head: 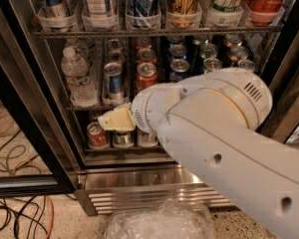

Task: Pick coke can from middle shelf of fridge

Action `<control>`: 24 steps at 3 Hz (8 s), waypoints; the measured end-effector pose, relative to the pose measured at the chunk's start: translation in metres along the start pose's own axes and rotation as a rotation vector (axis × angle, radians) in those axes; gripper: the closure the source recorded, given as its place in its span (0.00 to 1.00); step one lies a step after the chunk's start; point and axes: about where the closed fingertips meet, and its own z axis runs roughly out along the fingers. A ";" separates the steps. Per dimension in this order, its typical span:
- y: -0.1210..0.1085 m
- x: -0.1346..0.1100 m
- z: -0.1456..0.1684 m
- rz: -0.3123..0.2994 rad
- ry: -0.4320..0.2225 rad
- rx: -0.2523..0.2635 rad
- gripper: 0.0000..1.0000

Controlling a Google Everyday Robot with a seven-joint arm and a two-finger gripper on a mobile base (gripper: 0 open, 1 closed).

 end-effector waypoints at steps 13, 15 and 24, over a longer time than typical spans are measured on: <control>-0.003 -0.025 0.044 0.073 -0.282 0.062 0.00; -0.003 -0.015 0.055 0.088 -0.277 0.068 0.12; -0.044 0.006 0.085 0.207 -0.445 0.370 0.24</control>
Offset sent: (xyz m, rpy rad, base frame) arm 0.0534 0.0002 -0.1195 0.0212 0.0218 -0.3995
